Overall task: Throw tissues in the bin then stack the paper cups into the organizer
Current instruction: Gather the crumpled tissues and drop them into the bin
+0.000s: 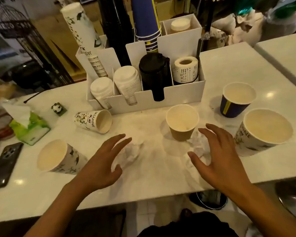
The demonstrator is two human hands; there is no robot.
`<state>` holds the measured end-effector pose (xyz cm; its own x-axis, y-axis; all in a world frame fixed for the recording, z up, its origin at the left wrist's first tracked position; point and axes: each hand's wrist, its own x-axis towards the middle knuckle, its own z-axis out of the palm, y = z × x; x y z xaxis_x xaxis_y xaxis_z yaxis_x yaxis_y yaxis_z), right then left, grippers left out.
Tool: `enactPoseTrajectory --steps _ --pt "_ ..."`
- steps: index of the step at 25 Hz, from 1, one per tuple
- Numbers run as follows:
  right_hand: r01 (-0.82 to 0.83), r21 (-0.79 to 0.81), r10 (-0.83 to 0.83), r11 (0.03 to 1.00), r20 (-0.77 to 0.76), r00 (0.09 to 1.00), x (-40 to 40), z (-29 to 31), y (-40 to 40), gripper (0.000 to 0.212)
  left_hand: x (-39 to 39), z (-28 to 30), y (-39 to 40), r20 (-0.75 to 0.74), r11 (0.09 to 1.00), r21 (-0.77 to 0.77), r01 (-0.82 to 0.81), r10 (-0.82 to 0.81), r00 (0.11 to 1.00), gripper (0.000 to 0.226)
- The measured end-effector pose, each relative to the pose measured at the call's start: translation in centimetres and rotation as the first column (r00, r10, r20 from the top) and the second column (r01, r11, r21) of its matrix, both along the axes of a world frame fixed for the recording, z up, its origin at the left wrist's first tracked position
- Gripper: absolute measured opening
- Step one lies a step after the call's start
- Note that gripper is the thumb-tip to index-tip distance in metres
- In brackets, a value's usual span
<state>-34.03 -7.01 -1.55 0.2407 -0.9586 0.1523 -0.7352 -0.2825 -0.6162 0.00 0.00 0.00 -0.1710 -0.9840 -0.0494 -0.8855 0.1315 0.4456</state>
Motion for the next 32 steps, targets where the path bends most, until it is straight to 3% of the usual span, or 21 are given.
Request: enactPoseTrajectory --steps 4,9,12,15,19,23,27,32 --pt "-0.075 0.045 0.079 0.996 -0.099 0.992 -0.5 -1.0 -0.8 0.073 0.1 -0.8 -1.0 0.285 0.969 0.052 0.243 -0.248 0.926 0.092" --pt "-0.082 0.022 0.084 0.996 -0.108 0.991 -1.1 -1.7 -1.2 0.071 0.8 -2.2 -1.9 0.358 0.979 0.030 0.201 -0.198 0.912 0.073" --pt "-0.065 0.013 0.066 0.998 -0.109 0.992 -1.1 -2.1 -1.2 0.071 0.5 -2.4 -1.8 0.206 0.997 0.041 0.067 -0.074 0.976 0.055" --pt "-0.055 0.029 0.058 0.998 -0.108 0.993 -1.1 -2.2 -1.1 0.072 -1.3 -2.1 -1.2 -0.077 0.985 0.047 -0.169 0.172 0.982 0.037" --pt "-0.068 0.018 0.070 0.998 -0.142 0.987 -0.9 -2.6 -1.0 0.076 -4.3 -2.3 -0.4 -0.313 0.908 0.040 -0.417 0.408 0.858 0.023" --pt "-0.058 0.054 0.067 0.997 -0.174 0.983 -0.7 -3.1 -1.0 0.083 -6.6 -2.0 0.6 -0.461 0.850 0.161 -0.502 0.514 0.723 0.014" --pt "-0.056 0.012 0.058 0.998 -0.208 0.976 -0.7 -3.7 -1.0 0.069 -8.7 -1.5 1.6 -0.570 0.808 0.301 -0.506 0.578 0.584 0.009" --pt "-0.050 -0.009 0.047 0.999 -0.210 0.977 -0.7 -4.7 -0.8 0.045 -10.5 -1.1 2.1 -0.686 0.777 0.402 -0.484 0.606 0.402 0.042"
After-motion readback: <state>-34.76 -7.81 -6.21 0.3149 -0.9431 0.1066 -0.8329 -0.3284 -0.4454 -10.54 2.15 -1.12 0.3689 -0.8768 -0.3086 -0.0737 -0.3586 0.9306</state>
